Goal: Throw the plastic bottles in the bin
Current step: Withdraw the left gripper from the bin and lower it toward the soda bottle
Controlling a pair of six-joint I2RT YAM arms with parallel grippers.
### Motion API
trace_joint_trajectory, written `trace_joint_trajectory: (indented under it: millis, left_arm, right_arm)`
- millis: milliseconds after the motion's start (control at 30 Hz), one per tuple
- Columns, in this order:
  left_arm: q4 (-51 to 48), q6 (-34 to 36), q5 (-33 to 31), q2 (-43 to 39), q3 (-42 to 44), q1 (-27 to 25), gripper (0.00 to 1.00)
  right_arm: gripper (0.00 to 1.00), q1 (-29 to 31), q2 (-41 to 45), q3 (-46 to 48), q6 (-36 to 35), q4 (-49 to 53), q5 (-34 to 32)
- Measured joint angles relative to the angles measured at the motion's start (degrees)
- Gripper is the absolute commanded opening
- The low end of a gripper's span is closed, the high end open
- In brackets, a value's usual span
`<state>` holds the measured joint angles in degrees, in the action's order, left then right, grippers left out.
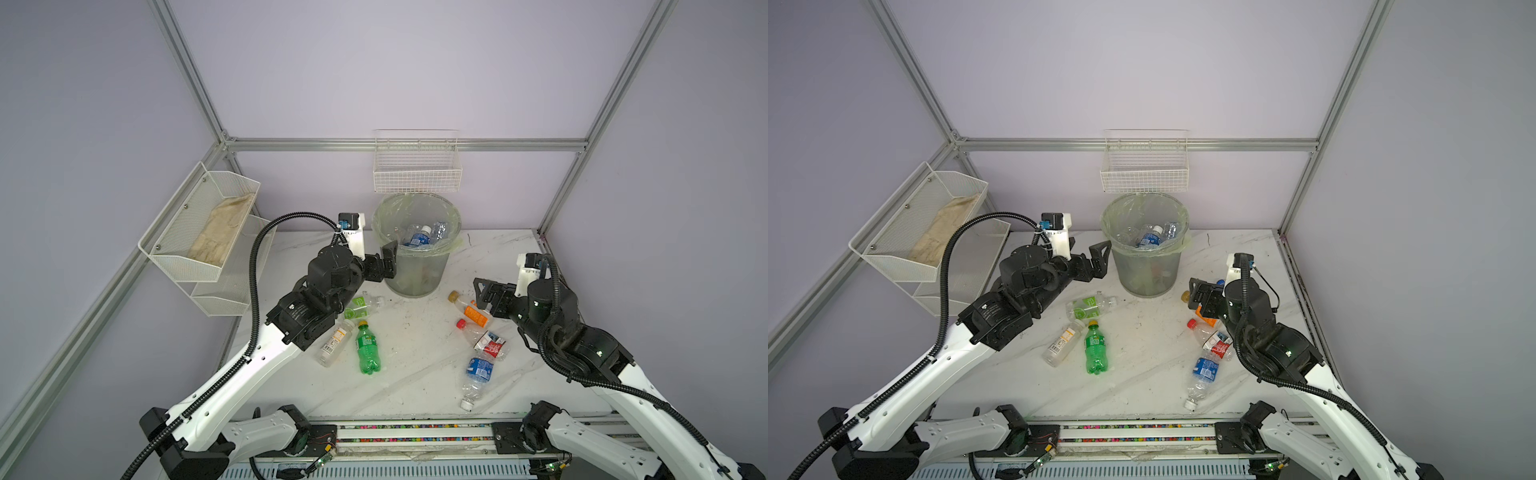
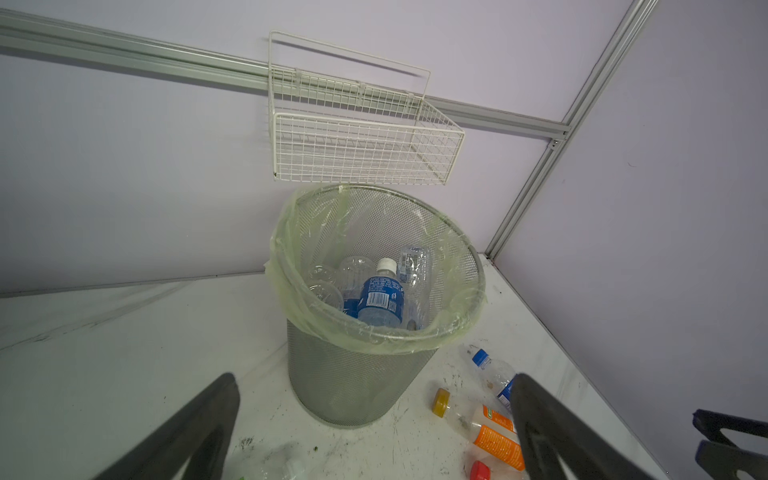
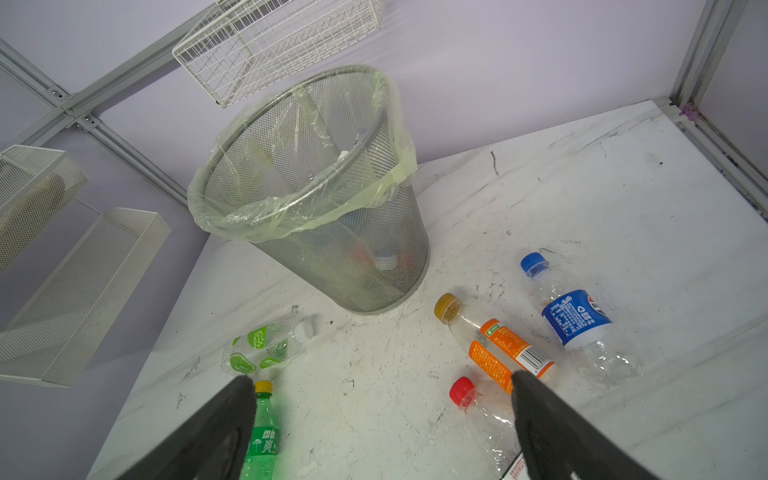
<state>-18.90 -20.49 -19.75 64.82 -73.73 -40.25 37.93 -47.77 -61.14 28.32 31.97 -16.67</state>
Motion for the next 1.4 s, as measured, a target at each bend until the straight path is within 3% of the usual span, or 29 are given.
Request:
trace_joint_trajectory:
  millis: [433, 700, 1400]
  left_arm:
    - [-3.3, -4.7, -3.1, -8.3, 13.0, 0.2, 1.0]
    - [-5.9, -6.9, -3.3, -8.8, 16.2, 1.7, 1.0]
    - [-7.7, -7.0, 7.5, 4.6, 16.4, 13.2, 1.0]
  right_arm:
    - [0.97, 0.0, -0.7, 0.3, 0.0, 0.0, 0.1]
    - [0.97, 0.0, -0.7, 0.3, 0.0, -0.1, 0.6]
    - [0.97, 0.0, -1.5, 0.3, -0.1, -0.4, 1.2]
